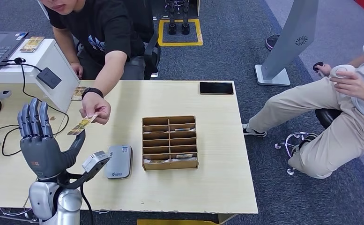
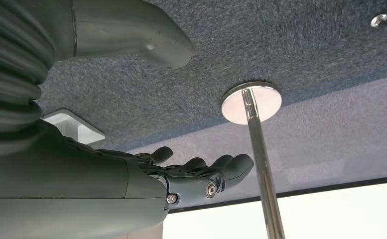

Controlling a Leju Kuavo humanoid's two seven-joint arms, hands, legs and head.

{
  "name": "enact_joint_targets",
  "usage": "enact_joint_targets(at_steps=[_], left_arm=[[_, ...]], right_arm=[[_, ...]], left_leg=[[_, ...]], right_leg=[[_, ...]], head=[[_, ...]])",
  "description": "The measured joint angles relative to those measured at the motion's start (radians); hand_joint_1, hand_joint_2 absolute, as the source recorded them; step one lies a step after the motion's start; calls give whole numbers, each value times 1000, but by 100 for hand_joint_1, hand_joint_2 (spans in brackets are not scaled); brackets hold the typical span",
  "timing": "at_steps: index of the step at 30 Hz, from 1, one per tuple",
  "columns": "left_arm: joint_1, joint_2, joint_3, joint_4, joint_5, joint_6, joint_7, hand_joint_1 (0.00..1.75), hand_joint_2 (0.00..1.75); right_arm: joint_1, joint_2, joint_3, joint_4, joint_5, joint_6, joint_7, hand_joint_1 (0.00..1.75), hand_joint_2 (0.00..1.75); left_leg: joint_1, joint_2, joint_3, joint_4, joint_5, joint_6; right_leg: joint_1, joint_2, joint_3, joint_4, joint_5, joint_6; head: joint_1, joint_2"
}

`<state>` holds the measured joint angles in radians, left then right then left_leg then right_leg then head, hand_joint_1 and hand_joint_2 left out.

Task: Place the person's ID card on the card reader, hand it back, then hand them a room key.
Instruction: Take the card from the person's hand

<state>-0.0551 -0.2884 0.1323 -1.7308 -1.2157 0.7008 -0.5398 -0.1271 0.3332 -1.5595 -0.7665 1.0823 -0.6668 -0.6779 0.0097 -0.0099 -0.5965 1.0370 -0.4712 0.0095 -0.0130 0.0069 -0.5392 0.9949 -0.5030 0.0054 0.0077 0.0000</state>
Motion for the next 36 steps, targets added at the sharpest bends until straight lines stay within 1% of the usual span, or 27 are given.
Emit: enact_joint_targets(at_steps=[5, 10, 11, 14, 15, 19, 25, 36], left_arm=[[-13, 2, 0, 1, -43, 0, 61, 0, 175], [-17, 0, 0, 7, -83, 0, 84, 0, 175], [-18, 0, -1, 9, -88, 0, 89, 37, 175], [-19, 0, -4, 19, -98, 0, 99, 168, 175], [-20, 0, -5, 22, -97, 0, 99, 175, 175], [-22, 0, -13, 32, -69, 0, 73, 175, 175], [-23, 0, -19, 32, -7, 0, 39, 175, 175], [-23, 0, -19, 32, 35, 0, 24, 175, 175]], right_arm=[[-1, 0, 0, 4, -7, 0, 0, 0, 175], [-2, 0, 0, 6, -88, 0, 2, 0, 175], [-2, 0, 0, 6, -109, 0, 1, 0, 175], [-2, 0, 0, 3, -166, 0, 1, 0, 175], [-2, 0, 0, 1, -181, 0, 0, 0, 175], [-2, 0, 0, -9, -229, 0, 0, 0, 175], [-2, 0, 0, -19, -238, 0, 0, 0, 175], [-2, 0, 0, -30, -253, 0, 0, 0, 175]], left_leg=[[0, 0, 0, 0, 0, 0], [0, 0, 0, 0, 0, 0], [0, 0, 0, 0, 0, 0], [0, 0, 0, 0, 0, 0], [0, 0, 0, 0, 0, 0], [0, 1, 0, 0, 0, 0], [0, 1, 0, 0, 0, 0], [0, 1, 0, 0, 0, 0]], right_leg=[[0, 0, 0, 0, 0, 0], [0, 0, 0, 0, 0, 0], [0, 1, -1, 0, 0, 0], [0, 1, -1, 0, 0, 0], [0, 1, -1, 0, 0, 0], [0, 1, -1, 0, 0, 0], [0, 2, -1, 0, 0, 0], [0, 2, -1, 0, 0, 0]], head=[[0, 0], [0, 0], [0, 0], [0, 0], [0, 0], [0, 0], [0, 0], [0, 0]])
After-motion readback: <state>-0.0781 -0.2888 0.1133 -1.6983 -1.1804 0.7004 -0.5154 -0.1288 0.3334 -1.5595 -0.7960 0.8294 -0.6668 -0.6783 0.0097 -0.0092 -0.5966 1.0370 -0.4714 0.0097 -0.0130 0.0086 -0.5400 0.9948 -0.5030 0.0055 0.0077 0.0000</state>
